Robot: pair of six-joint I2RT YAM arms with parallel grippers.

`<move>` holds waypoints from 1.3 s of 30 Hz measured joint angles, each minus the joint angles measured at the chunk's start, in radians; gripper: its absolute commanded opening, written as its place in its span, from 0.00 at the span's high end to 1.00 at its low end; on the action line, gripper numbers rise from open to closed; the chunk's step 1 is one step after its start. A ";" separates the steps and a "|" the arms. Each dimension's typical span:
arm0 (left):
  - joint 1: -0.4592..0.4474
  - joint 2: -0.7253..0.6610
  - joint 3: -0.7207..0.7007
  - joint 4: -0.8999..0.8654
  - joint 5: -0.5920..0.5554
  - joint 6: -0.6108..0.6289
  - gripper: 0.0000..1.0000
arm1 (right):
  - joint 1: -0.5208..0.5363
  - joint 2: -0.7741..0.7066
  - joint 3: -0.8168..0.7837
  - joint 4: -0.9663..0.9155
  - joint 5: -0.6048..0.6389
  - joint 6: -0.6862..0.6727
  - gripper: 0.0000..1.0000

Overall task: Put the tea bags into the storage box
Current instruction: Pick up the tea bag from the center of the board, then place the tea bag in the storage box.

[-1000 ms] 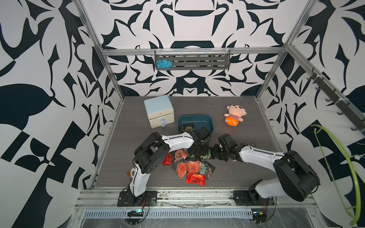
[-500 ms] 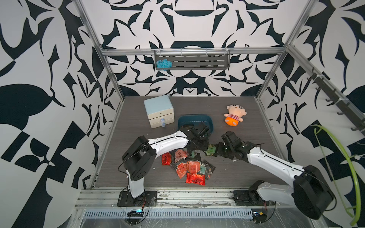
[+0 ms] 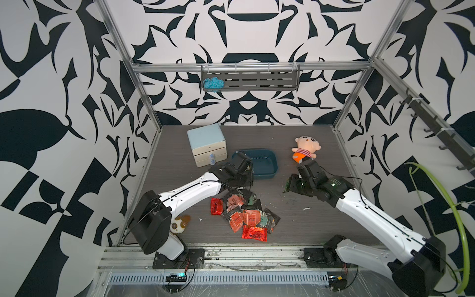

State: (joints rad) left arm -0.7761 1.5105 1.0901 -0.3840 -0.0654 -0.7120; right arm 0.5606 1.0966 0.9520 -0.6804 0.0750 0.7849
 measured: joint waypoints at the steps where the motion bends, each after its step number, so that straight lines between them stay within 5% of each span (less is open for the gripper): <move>1: 0.020 -0.013 -0.016 0.001 0.002 -0.004 0.68 | 0.000 0.008 0.024 -0.005 0.000 -0.008 1.00; 9: 0.138 -0.114 -0.130 0.019 0.011 -0.041 0.68 | 0.000 0.203 0.272 -0.008 -0.024 -0.090 1.00; 26: 0.232 -0.300 -0.314 0.035 -0.047 -0.074 0.69 | 0.071 0.977 0.904 0.029 -0.202 -0.187 1.00; 39: 0.236 -0.274 -0.328 0.076 -0.047 -0.081 0.68 | 0.093 1.051 0.902 0.015 -0.213 -0.164 1.00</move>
State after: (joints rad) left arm -0.5404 1.2369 0.7624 -0.3077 -0.1123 -0.7933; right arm 0.6537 2.1471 1.8542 -0.6655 -0.1383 0.6205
